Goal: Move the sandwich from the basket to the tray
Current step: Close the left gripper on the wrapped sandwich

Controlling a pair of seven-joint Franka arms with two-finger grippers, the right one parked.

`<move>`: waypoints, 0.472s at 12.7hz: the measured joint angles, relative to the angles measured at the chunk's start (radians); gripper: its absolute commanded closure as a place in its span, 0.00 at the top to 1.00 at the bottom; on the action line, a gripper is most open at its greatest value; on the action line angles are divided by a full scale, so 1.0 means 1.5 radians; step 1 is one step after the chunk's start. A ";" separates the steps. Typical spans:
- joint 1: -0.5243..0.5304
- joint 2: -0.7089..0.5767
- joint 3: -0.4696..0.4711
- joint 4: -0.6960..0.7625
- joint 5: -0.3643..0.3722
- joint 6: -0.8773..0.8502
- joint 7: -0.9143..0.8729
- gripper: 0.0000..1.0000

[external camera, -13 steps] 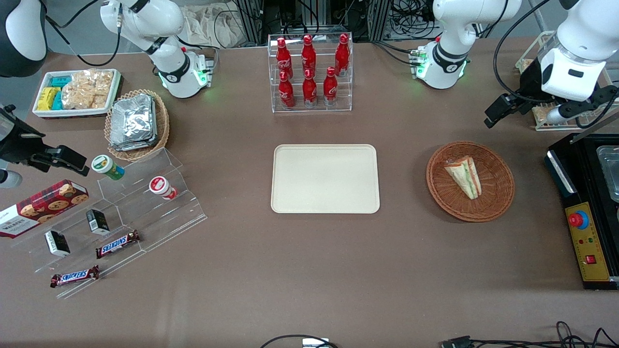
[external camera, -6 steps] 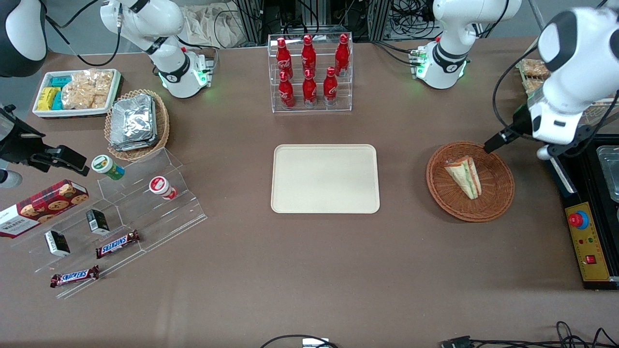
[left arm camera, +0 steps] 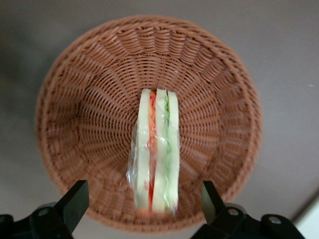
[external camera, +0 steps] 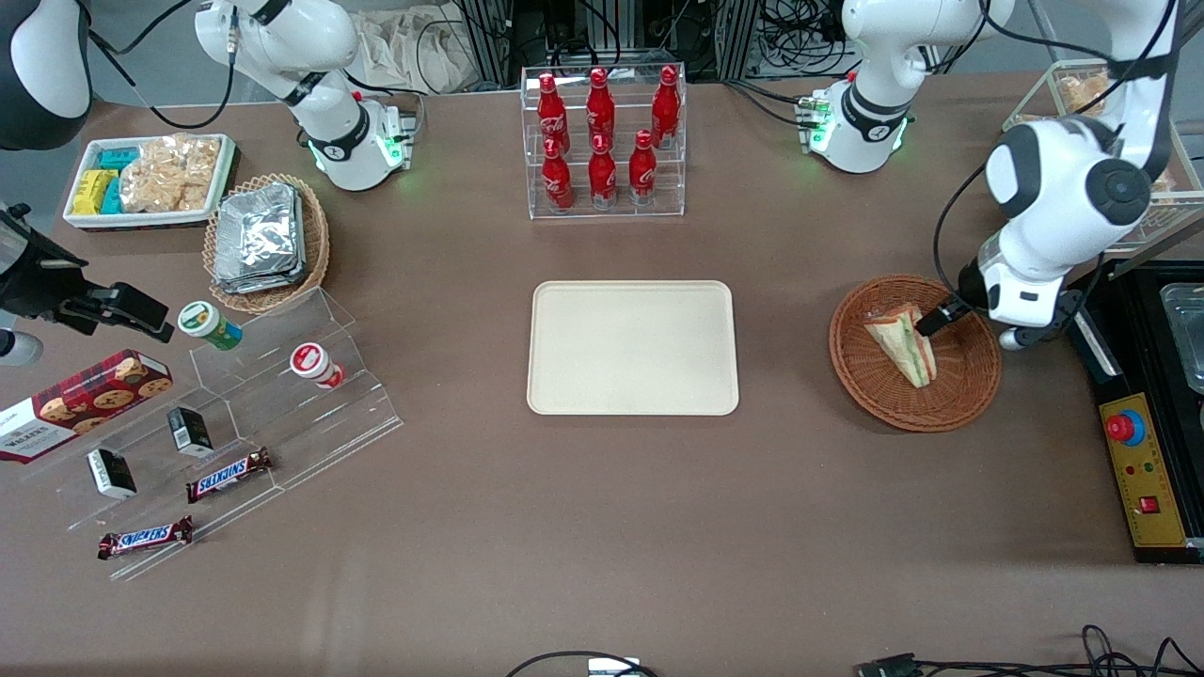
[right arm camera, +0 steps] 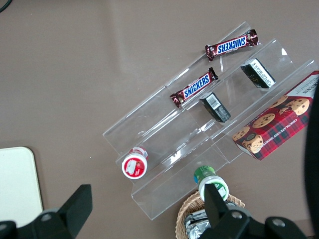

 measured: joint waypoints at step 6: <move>-0.003 0.085 0.000 -0.030 0.000 0.101 0.000 0.89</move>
